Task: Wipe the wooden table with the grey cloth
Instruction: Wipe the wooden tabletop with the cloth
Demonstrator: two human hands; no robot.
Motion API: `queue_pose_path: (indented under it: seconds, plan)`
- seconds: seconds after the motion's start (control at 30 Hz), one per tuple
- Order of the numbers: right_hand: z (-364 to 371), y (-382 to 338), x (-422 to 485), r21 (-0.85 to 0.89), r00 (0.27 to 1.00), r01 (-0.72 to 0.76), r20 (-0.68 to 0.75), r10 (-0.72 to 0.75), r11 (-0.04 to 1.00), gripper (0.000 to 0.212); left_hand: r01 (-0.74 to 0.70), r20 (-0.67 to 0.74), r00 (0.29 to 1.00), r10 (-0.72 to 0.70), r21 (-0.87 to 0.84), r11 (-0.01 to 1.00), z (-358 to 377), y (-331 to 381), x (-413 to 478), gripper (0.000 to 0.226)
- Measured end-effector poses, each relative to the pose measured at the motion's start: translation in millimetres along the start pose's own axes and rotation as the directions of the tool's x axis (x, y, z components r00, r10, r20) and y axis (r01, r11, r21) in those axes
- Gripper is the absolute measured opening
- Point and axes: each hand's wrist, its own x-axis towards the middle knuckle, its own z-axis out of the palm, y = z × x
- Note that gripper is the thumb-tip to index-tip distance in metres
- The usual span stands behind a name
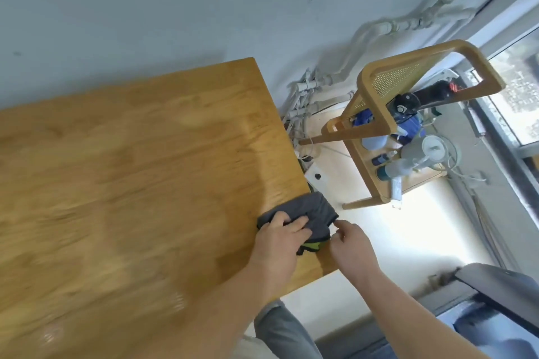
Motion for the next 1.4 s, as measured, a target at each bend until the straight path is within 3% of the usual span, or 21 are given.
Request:
queue_pose_path:
  seconds: [0.13, 0.2, 0.23, 0.3, 0.43, 0.5, 0.53, 0.63, 0.7, 0.73, 0.8, 0.87, 0.93, 1.0, 1.1, 1.13, 1.2, 1.3, 1.4]
  plan:
    - [-8, 24, -1, 0.035, 0.996, -0.055, 0.068, 0.052, 0.998, 0.018, 0.048, 0.014, 0.999, -0.046, -0.221, 0.974, 30, 27, -34, 0.051]
    - [-13, 37, -2, 0.08, 0.994, -0.078, 0.078, 0.072, 0.994, 0.018, 0.16, 0.097, 0.986, -0.136, -0.313, 0.936, 28, 42, -43, 0.043]
    - [-16, 42, -2, 0.12, 0.994, -0.083, 0.077, 0.074, 0.989, 0.019, 0.263, 0.179, 0.962, -0.205, -0.428, 0.865, 18, 49, -45, 0.039]
    - [-22, 47, 0, 0.261, 0.994, -0.091, 0.077, 0.073, 0.961, 0.021, 0.423, 0.3, 0.906, -0.299, -0.686, 0.592, -5, 60, -46, 0.028]
    - [-42, 39, 3, 0.44, 0.994, -0.086, 0.093, 0.05, 0.894, 0.022, 0.414, 0.35, 0.857, -0.379, -0.905, 0.101, -49, 63, -55, 0.03]
    - [-49, 31, 4, 0.453, 0.995, -0.06, 0.102, 0.016, 0.889, 0.021, 0.384, 0.366, 0.826, -0.429, -0.922, -0.048, -67, 54, -61, 0.027]
    - [-51, 27, 4, 0.432, 0.994, -0.045, 0.106, -0.001, 0.901, 0.02, 0.388, 0.35, 0.797, -0.492, -0.921, -0.026, -72, 46, -63, 0.024]
    - [-49, 18, 7, 0.332, 0.991, -0.01, 0.126, -0.034, 0.943, 0.025, 0.489, 0.153, 0.685, -0.712, -0.822, 0.293, -68, 13, -65, 0.031]
    - [-45, 9, 9, 0.258, 0.985, 0.012, 0.165, -0.056, 0.966, 0.03, 0.591, -0.082, 0.61, -0.788, -0.616, 0.521, -60, -6, -68, 0.044]
    - [-42, 4, 10, 0.214, 0.98, 0.03, 0.187, -0.071, 0.976, 0.032, 0.62, -0.219, 0.615, -0.758, -0.459, 0.636, -56, -11, -70, 0.047]
    - [-36, -6, 15, 0.128, 0.969, 0.075, 0.224, -0.102, 0.989, 0.037, 0.528, -0.366, 0.744, -0.559, -0.19, 0.827, -43, -12, -74, 0.048]
    - [-32, -21, 19, 0.053, 0.959, 0.139, 0.242, -0.148, 0.989, 0.039, 0.324, -0.233, 0.917, -0.323, -0.033, 0.945, -23, -6, -74, 0.048]
    - [-32, -40, 21, 0.013, 0.947, 0.211, 0.247, -0.208, 0.977, 0.041, 0.164, 0.061, 0.983, -0.173, 0.128, 0.978, -2, -2, -72, 0.051]
    - [-32, -56, 26, 0.007, 0.943, 0.256, 0.219, -0.252, 0.967, 0.047, 0.082, 0.183, 0.975, -0.127, 0.231, 0.97, 0, -14, -67, 0.055]
    - [-32, -74, 39, 0.028, 0.953, 0.268, 0.142, -0.269, 0.963, 0.046, 0.007, 0.182, 0.981, -0.069, 0.321, 0.947, -23, -47, -54, 0.055]
    - [-31, -79, 42, 0.029, 0.956, 0.255, 0.143, -0.256, 0.967, 0.046, 0.036, 0.167, 0.981, -0.098, 0.337, 0.941, -32, -56, -46, 0.054]
    - [-31, -85, 46, 0.008, 0.959, 0.226, 0.176, -0.224, 0.974, 0.048, 0.231, 0.073, 0.962, -0.262, 0.286, 0.93, -49, -67, -22, 0.054]
    - [-28, -91, 49, -0.033, 0.952, 0.212, 0.232, -0.199, 0.977, 0.04, 0.486, -0.073, 0.874, -0.48, 0.113, 0.867, -59, -60, 11, 0.055]
    - [-21, -81, 51, -0.124, 0.95, 0.225, 0.247, -0.19, 0.966, 0.045, 0.425, -0.08, 0.905, -0.417, 0.179, 0.887, -39, -28, 5, 0.06]
